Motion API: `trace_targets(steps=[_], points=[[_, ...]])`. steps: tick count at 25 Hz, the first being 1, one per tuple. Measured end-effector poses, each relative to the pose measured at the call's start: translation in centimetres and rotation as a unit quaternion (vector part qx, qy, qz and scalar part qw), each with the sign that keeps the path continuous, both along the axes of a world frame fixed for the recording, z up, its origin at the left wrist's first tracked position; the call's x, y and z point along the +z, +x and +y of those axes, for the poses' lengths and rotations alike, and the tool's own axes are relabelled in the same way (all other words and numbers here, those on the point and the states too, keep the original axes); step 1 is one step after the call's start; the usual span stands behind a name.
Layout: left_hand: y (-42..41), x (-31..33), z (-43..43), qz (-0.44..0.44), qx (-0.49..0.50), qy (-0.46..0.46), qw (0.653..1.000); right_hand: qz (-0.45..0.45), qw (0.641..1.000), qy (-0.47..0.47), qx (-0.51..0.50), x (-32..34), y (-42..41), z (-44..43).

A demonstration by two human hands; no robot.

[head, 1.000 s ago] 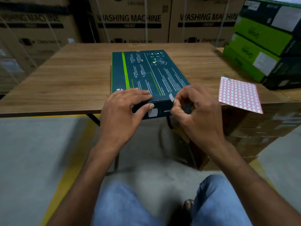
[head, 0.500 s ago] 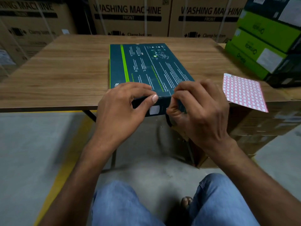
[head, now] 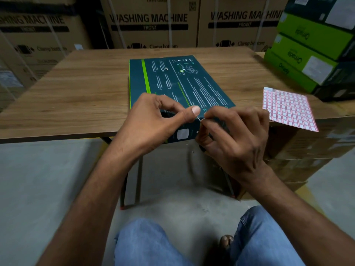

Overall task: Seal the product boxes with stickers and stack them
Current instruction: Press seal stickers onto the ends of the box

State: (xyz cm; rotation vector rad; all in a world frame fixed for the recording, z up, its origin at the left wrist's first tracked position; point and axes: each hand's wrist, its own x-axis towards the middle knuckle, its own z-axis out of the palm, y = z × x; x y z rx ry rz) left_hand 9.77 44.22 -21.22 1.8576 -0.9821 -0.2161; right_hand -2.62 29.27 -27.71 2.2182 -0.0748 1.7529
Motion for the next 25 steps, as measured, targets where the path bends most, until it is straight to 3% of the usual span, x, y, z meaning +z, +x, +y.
trace_targets(steps=[18, 23, 25], points=[[-0.1, 0.0, -0.7, -0.001, 0.003, 0.035, 0.999, 0.001, 1.000, -0.006, -0.005, 0.0, -0.2, 0.2], [0.3, -0.6, -0.8, -0.041, 0.007, -0.005, 0.999, 0.023, 0.999, 0.042, 0.015, -0.1, -0.6, 0.7], [0.7, -0.7, -0.7, -0.046, -0.006, -0.008, 0.999, 0.043, 0.991, 0.118, 0.046, -0.4, -0.9, 0.6]])
